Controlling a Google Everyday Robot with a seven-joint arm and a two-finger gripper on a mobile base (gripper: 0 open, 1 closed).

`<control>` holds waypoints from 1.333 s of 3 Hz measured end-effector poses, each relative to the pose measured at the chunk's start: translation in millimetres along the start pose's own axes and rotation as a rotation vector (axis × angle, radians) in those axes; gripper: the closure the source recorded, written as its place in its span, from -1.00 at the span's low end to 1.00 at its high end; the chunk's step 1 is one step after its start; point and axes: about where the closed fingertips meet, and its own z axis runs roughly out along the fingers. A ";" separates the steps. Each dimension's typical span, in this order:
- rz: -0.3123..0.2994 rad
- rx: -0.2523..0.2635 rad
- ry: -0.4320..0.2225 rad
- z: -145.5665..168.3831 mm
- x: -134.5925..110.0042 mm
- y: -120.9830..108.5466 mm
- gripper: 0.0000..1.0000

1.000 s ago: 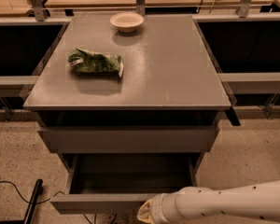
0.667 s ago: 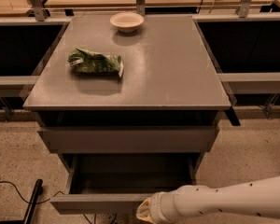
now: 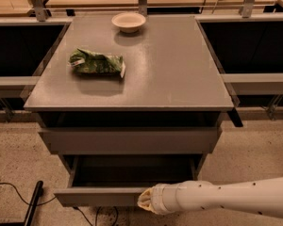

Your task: Close middle drawer

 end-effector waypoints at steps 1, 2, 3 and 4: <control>-0.025 0.058 -0.022 -1.1 3.9 -22.5 1.00; -0.025 0.058 -0.022 -1.1 3.9 -22.5 1.00; -0.025 0.079 -0.027 11.9 8.0 -35.1 1.00; -0.027 0.132 -0.035 24.5 11.8 -59.0 1.00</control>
Offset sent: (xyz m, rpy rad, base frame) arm 0.0183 -0.0047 0.0026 0.0166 -0.0537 -0.0089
